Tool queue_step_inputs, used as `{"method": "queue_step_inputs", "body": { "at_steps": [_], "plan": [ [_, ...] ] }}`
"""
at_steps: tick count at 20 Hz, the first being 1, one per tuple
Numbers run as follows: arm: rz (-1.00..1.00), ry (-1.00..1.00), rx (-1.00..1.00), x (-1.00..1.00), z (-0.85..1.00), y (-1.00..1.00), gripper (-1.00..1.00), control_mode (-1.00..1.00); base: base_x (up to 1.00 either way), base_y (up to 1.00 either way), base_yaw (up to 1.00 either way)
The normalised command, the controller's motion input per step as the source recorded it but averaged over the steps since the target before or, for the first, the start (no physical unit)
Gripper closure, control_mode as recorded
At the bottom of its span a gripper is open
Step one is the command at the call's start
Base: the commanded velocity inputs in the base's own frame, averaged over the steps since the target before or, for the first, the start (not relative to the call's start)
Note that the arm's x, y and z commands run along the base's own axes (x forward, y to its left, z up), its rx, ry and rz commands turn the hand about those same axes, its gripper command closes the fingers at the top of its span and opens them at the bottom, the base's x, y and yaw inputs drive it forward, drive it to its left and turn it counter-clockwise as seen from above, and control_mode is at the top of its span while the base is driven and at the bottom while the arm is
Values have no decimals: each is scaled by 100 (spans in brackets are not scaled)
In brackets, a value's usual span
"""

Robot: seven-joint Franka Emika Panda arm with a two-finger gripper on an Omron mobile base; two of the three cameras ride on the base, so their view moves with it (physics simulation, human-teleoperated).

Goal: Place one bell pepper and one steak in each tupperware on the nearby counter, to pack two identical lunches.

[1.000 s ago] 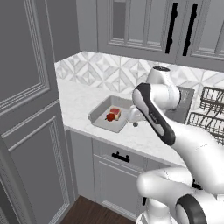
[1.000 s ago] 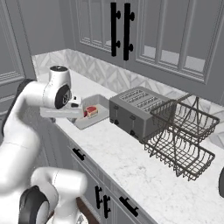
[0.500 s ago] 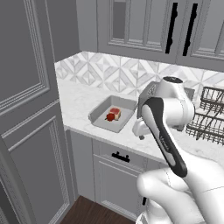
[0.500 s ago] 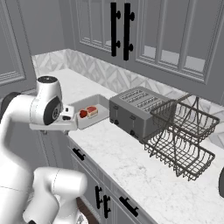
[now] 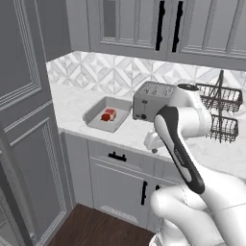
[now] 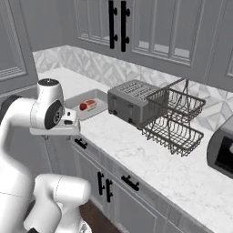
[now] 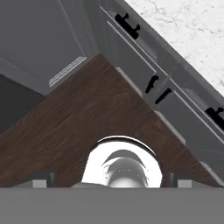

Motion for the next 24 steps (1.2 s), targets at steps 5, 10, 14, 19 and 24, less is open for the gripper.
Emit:
{"method": "queue_step_inputs", "body": {
  "at_steps": [5, 10, 14, 19, 24],
  "plan": [
    [0, 0, 0, 0, 0, 0, -100, 100, -100, -4, -20],
    [0, 0, 0, 0, 0, 0, -100, 100, -100, -26, -1],
    [0, 0, 0, 0, 0, 0, -100, 100, -77, 0, 18],
    [0, 0, 0, 0, 0, 0, -100, 100, -26, 40, 56],
    [0, 0, 0, 0, 0, 0, -100, 100, 9, 62, 69]
  ]
}}
